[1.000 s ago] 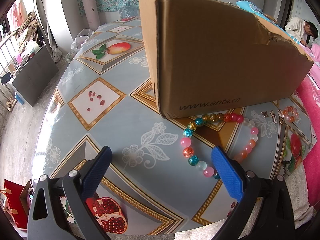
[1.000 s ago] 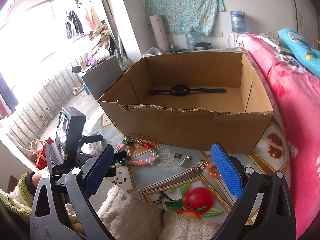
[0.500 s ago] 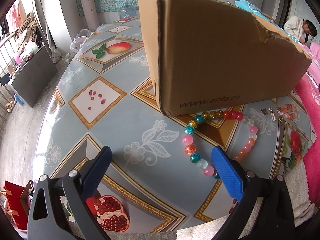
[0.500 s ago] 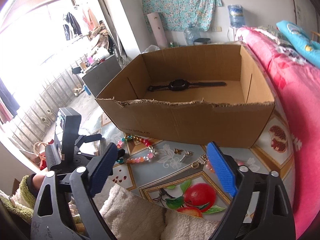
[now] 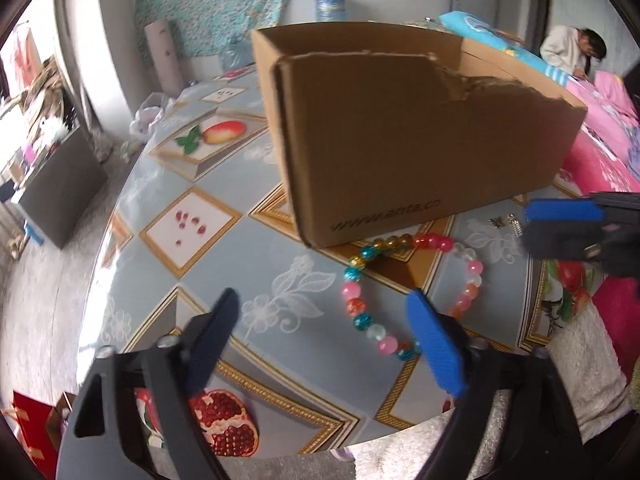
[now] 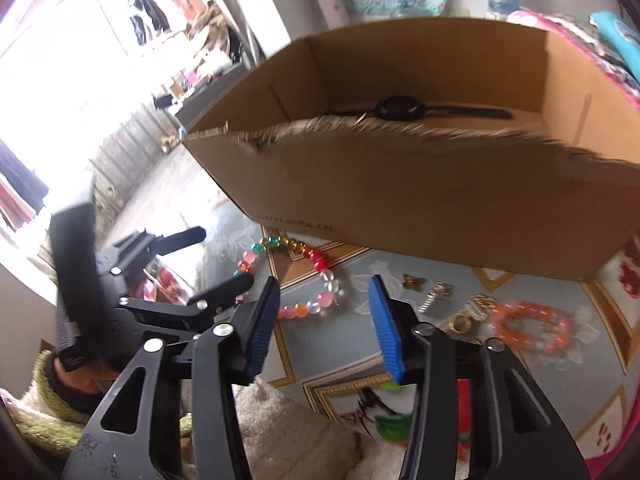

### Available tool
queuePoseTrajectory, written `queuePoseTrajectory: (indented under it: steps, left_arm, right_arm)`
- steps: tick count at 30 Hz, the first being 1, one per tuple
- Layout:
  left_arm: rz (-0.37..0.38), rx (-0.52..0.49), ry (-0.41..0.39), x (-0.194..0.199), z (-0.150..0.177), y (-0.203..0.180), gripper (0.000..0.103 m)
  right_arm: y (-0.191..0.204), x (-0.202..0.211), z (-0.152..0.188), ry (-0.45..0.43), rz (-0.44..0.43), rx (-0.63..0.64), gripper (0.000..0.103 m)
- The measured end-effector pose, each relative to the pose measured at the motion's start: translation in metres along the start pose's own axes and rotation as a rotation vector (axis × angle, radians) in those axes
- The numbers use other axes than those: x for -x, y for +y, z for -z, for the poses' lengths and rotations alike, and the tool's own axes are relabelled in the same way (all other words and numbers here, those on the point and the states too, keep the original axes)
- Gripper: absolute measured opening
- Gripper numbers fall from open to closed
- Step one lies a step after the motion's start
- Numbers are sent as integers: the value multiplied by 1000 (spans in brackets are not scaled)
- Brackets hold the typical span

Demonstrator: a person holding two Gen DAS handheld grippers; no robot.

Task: Organize jewelry
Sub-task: 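Lower the right gripper onto the multicolour beaded bracelet and close, then lift the beaded bracelet into the cardboard box and open the right gripper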

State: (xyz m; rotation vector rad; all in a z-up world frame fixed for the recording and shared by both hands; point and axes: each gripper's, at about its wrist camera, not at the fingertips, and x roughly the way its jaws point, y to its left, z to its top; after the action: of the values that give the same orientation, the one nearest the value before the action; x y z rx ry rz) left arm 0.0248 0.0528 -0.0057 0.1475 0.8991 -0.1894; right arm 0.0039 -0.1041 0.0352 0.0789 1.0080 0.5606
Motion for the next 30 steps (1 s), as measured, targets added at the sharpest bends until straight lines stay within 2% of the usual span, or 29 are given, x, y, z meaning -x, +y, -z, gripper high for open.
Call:
queuePoseTrajectory:
  steps: [1, 3, 7, 8, 10, 12, 16, 21, 26, 30]
  left_arm:
    - [4, -8, 2, -2, -1, -1, 69]
    - [17, -21, 13, -7, -4, -3, 56]
    - [31, -44, 29, -14, -8, -7, 41]
    - [38, -44, 31, -13, -9, -10, 35]
    - [49, -45, 32, -14, -10, -12, 26]
    - [43, -51, 28, -14, -10, -15, 9]
    - [55, -27, 19, -10, -14, -16, 9]
    - [101, 11, -32, 25, -23, -13, 9]
    - [172, 15, -131, 77, -45, -15, 9]
    - [213, -21, -253, 117, -81, -19, 9]
  right_arm:
    - [2, -6, 0, 11, 11, 13, 35]
    - [7, -14, -3, 26, 42, 46, 30]
    - [20, -27, -4, 44, 79, 116, 23]
    - [23, -30, -4, 50, 89, 130, 22]
    - [26, -38, -1, 72, 112, 151, 11]
    - [28, -41, 3, 76, 119, 167, 9]
    - [27, -33, 5, 69, 86, 154, 7]
    - [20, 0, 3, 26, 13, 112, 7]
    - [26, 53, -8, -67, -32, 123, 7]
    - [32, 98, -41, -186, -58, 154, 7]
